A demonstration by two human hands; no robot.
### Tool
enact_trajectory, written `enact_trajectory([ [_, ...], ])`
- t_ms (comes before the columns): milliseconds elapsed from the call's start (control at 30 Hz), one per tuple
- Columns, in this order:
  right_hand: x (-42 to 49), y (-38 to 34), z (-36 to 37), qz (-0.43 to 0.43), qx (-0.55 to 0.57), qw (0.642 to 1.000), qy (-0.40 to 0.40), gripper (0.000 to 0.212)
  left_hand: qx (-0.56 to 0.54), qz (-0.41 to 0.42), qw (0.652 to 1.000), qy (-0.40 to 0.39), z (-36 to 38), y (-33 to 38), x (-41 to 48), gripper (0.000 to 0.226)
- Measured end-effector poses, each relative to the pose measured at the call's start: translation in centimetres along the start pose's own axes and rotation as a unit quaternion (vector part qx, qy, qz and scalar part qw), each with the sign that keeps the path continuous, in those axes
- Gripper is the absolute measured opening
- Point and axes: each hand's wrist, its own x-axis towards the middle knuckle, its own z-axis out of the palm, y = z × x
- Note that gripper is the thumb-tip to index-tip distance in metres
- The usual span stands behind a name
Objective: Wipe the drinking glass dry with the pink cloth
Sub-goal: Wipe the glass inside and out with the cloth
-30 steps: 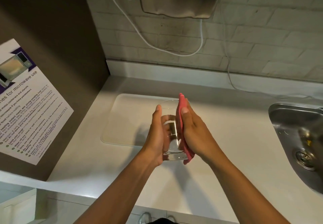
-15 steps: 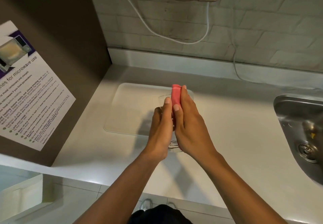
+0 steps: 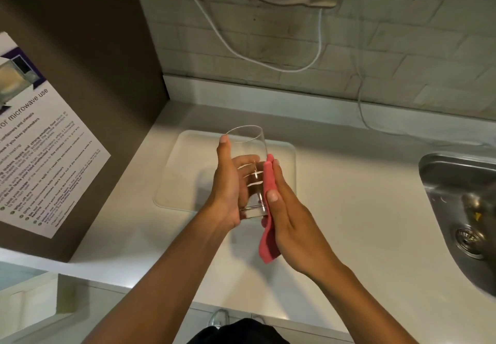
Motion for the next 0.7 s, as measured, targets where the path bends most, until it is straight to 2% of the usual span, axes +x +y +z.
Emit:
enact_trajectory([
  [133,1.5,-0.3,-0.2,-0.051,-0.12,0.991,0.005,0.059,0.004,-0.027,0.999,-0.025,0.5,-2.1,-0.3,0.084],
  [200,3.1,-0.5,-1.2,-0.048,-0.125,0.991,0.007,0.056,-0.002,-0.043,0.998,-0.051,0.7,-2.7,-0.6,0.084],
  [267,4.4,-0.4,-1.9,-0.004,-0.061,0.998,0.034,0.055,-0.013,-0.049,0.996,-0.079,0.9,-2.6,-1.1,0.09],
  [367,3.9,-0.5,-1.9,0.132,0.092,0.987,0.028,0.075,-0.024,-0.035,0.997,-0.071,0.8,-2.3,-0.7,0.096],
  [400,3.2,-0.4,-1.6,0.133,0.114,0.984,0.018,0.071,-0.025,-0.031,0.997,-0.067,0.7,-2.0,-0.3,0.097],
  [467,1.5,-0.8,-0.7,0.086,0.124,0.988,0.019,0.05,-0.03,-0.037,0.997,-0.067,0.5,-1.6,0.3,0.1],
  [533,0.8,-1.2,-0.5,0.015,0.056,0.998,0.011,0.049,-0.039,-0.05,0.996,-0.061,0.4,-1.7,0.5,0.099],
  [600,1.2,-1.1,-0.3,-0.036,-0.091,0.995,-0.012,0.055,-0.041,-0.055,0.996,-0.063,0.4,-2.6,0.4,0.091],
  [633,1.7,-1.1,-0.3,-0.039,-0.138,0.99,-0.011,0.057,-0.04,-0.054,0.995,-0.068,0.5,-3.1,0.1,0.086],
  [700,2.9,-1.4,-0.8,-0.021,-0.144,0.989,0.009,0.059,-0.047,-0.057,0.994,-0.081,0.8,-3.7,-0.3,0.081],
])
